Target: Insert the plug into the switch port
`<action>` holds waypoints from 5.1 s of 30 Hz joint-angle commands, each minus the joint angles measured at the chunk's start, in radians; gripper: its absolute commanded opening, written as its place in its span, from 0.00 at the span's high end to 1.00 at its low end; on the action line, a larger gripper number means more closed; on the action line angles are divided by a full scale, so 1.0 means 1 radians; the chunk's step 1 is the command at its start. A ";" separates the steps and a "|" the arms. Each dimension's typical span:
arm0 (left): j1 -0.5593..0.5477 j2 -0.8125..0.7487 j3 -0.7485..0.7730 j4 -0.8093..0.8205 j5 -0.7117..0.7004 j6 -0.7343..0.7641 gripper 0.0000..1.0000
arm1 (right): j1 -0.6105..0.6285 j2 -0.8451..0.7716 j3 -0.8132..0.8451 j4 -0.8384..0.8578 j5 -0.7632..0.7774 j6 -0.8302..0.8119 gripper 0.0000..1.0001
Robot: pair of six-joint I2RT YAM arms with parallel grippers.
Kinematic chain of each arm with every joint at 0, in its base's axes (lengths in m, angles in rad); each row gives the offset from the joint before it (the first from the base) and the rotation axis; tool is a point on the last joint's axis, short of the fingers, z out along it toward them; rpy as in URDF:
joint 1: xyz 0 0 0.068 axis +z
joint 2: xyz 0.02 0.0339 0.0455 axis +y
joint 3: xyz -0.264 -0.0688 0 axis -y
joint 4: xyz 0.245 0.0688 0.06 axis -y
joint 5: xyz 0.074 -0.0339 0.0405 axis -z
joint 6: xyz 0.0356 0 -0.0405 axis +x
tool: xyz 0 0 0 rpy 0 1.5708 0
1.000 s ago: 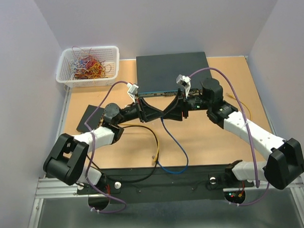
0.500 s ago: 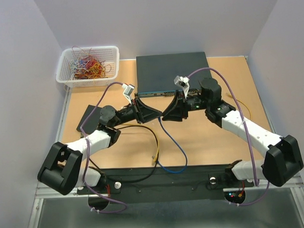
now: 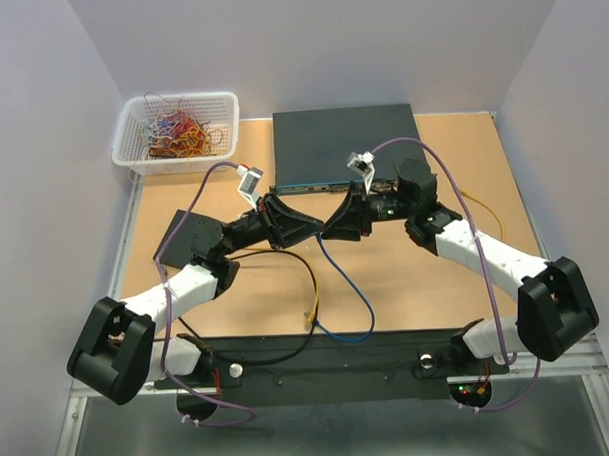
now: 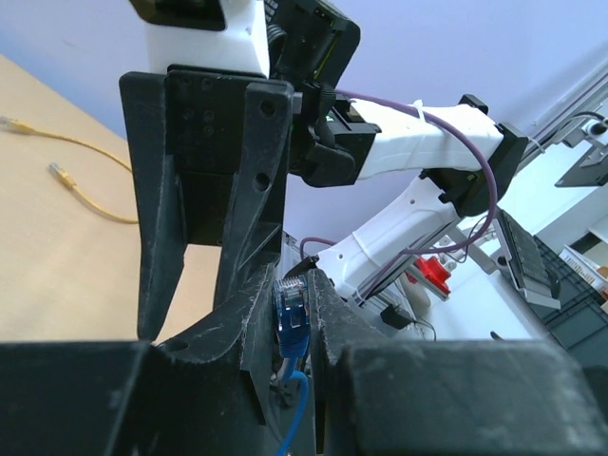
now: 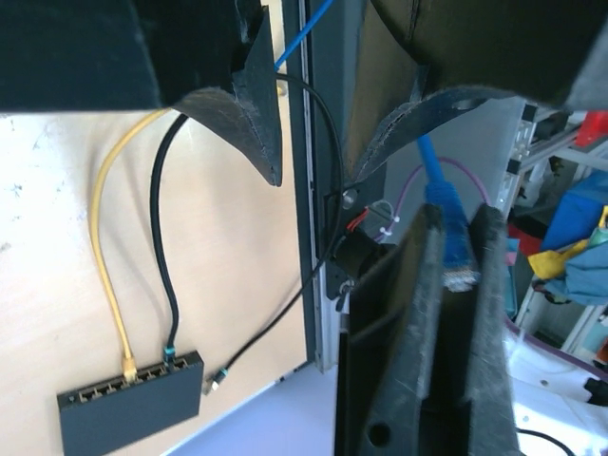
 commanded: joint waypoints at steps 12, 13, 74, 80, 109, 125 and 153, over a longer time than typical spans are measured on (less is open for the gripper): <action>-0.007 -0.028 -0.008 0.666 0.007 0.047 1.00 | -0.001 -0.083 -0.010 0.222 -0.087 0.127 0.62; -0.008 -0.028 -0.009 0.665 0.004 0.049 1.00 | -0.001 -0.080 -0.017 0.238 -0.092 0.150 0.62; -0.074 0.067 0.027 0.602 -0.143 0.168 0.82 | 0.010 -0.055 -0.067 0.291 -0.098 0.183 1.00; -0.074 0.026 0.008 0.429 -0.189 0.265 0.43 | 0.008 -0.060 -0.063 0.203 0.038 0.130 1.00; 0.148 0.444 0.397 -0.581 -0.841 0.776 0.26 | 0.143 0.541 0.526 -0.735 1.247 -0.142 1.00; 0.231 0.634 0.500 -0.543 -0.749 0.787 0.27 | 0.133 0.882 0.905 -0.903 1.430 -0.148 1.00; 0.210 0.730 0.480 -0.539 -0.441 0.644 0.37 | 0.074 0.854 0.941 -0.956 1.349 -0.151 1.00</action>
